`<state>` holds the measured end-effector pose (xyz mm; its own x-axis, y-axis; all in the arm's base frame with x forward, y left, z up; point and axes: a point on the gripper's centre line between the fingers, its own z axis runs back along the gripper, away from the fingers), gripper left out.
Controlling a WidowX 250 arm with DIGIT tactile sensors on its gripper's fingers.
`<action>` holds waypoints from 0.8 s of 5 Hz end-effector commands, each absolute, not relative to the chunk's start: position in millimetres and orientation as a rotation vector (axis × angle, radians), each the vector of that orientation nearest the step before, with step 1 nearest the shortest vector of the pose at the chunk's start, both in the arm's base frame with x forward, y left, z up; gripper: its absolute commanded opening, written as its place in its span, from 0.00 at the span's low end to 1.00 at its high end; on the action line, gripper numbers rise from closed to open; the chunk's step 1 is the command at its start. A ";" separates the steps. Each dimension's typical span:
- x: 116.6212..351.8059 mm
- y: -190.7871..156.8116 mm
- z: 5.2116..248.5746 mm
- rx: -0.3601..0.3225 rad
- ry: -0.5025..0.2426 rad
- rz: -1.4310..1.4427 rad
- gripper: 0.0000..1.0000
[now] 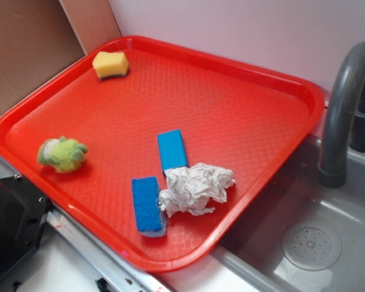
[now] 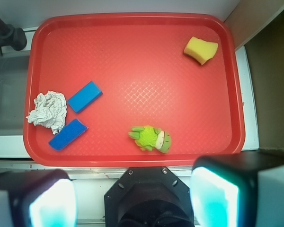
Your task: Grab the blue block.
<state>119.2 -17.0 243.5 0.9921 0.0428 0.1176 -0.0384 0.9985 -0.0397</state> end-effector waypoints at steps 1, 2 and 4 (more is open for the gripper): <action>119.2 -17.0 243.5 -0.037 -0.119 0.041 1.00; 132.0 -25.1 226.1 -0.130 -0.134 0.188 1.00; 166.4 -56.5 173.2 -0.126 -0.161 0.636 1.00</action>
<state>165.0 -56.3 165.2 0.7865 0.6101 0.0963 -0.5962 0.7906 -0.1395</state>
